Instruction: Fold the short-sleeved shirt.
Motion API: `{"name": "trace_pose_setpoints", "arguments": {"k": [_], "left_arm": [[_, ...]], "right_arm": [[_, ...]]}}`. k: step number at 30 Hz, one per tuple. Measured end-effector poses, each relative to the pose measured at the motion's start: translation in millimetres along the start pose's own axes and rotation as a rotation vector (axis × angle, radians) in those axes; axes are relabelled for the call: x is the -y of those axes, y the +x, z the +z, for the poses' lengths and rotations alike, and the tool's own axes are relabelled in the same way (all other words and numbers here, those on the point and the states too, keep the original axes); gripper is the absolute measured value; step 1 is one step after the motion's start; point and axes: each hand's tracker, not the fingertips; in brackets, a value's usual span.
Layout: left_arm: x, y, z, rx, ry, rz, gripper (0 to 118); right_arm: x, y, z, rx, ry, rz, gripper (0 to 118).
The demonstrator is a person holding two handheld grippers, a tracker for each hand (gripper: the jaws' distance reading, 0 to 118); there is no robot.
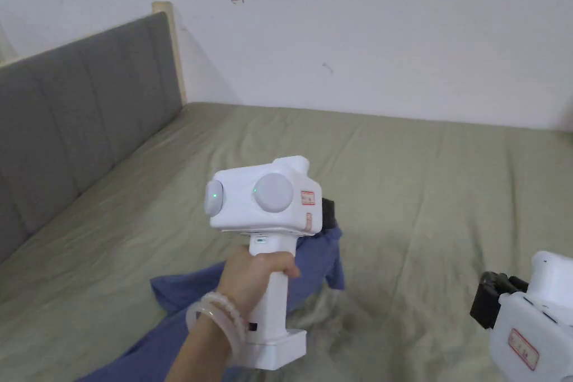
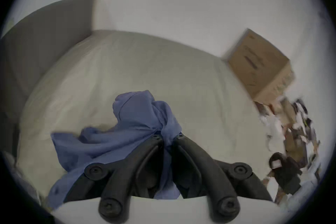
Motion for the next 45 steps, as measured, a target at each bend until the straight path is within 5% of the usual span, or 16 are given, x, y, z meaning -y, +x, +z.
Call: {"name": "trace_pose_setpoints", "arguments": {"k": [5, 8, 18, 22, 23, 24, 25, 26, 29, 31, 32, 33, 34, 37, 45], "left_arm": [[8.4, 128.6, -17.3, 0.268, -0.023, -0.169, 6], [34.6, 173.9, -32.5, 0.383, -0.080, -0.149, 6], [187.5, 196.4, -137.0, 0.154, -0.482, -0.308, 8], [191.5, 179.3, -131.3, 0.147, -0.478, -0.314, 24], [185.7, 174.2, -128.5, 0.164, -0.472, -0.269, 46], [180.4, 170.0, -125.5, 0.177, -0.464, -0.234, 87], [171.8, 165.1, -119.9, 0.176, -0.429, -0.209, 110], [161.5, 160.2, -112.2, 0.177, -0.384, -0.194, 117], [133.8, 141.4, -91.1, 0.145, -0.315, -0.181, 110], [116.8, 123.6, -73.8, 0.135, -0.258, -0.152, 90], [111.3, 112.5, -65.9, 0.117, -0.238, -0.143, 66], [108.6, 101.9, -60.0, 0.085, -0.220, -0.150, 19], [108.1, 90.5, -52.0, 0.022, -0.197, -0.171, 0], [123.3, 43.8, -45.2, -0.097, -0.196, -0.194, 0], [132.0, -50.0, -18.8, -0.190, -0.159, 0.001, 0]], "right_arm": [[-20.9, 59.0, 34.3, 0.119, 0.060, -0.062, 1], [-23.0, 89.5, 50.5, 0.179, 0.080, -0.113, 1], [-5.1, 128.0, 48.5, 0.237, 0.022, -0.174, 1], [-2.0, 123.5, 41.0, 0.230, 0.003, -0.162, 1], [-1.3, 121.9, 38.4, 0.224, -0.003, -0.166, 1], [-0.6, 119.8, 36.2, 0.218, -0.008, -0.167, 1], [0.2, 116.9, 34.5, 0.211, -0.016, -0.164, 1], [1.1, 113.5, 32.9, 0.205, -0.024, -0.156, 1], [3.5, 102.8, 27.6, 0.184, -0.043, -0.127, 1], [4.7, 95.8, 23.7, 0.169, -0.055, -0.122, 1], [5.5, 91.9, 21.8, 0.155, -0.061, -0.120, 1], [6.7, 88.3, 20.3, 0.142, -0.065, -0.116, 1], [8.0, 83.7, 18.3, 0.133, -0.071, -0.109, 1], [14.8, 71.4, 10.2, 0.103, -0.093, -0.081, 1], [34.2, 44.1, -22.9, 0.044, -0.188, -0.044, 1]]}}
